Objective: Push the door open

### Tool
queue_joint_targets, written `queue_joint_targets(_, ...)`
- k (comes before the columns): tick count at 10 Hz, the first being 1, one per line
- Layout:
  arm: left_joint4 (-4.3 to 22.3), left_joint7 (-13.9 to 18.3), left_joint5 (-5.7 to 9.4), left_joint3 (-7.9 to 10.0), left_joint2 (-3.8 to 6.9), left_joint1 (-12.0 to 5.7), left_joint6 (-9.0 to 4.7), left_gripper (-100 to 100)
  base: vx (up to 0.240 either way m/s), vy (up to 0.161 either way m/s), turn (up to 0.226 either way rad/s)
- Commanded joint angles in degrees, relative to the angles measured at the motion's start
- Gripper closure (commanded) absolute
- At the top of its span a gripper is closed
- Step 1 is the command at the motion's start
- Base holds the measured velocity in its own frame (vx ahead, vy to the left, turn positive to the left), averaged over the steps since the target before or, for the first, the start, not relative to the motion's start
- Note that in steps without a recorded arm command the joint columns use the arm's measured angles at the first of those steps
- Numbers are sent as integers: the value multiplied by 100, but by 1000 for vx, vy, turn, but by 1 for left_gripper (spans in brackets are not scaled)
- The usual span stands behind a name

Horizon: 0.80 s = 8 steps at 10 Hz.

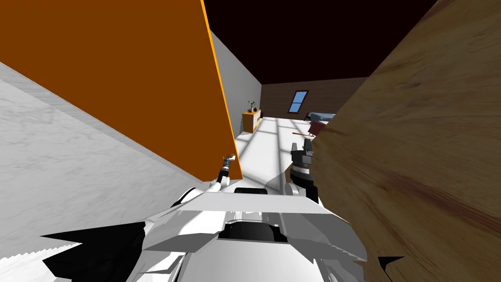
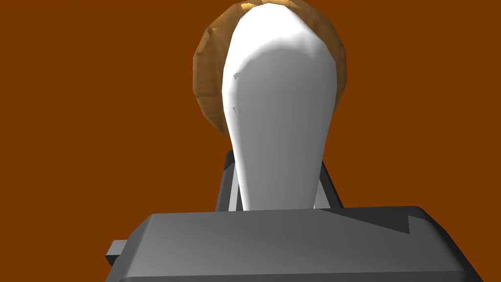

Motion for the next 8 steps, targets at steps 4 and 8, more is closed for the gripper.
queue_joint_targets(4,57,-87,96,237,50,-30,-51,100,154,-81,49)
queue_joint_targets(8,-6,-157,193,366,108,59,-20,100,127,-32,34)
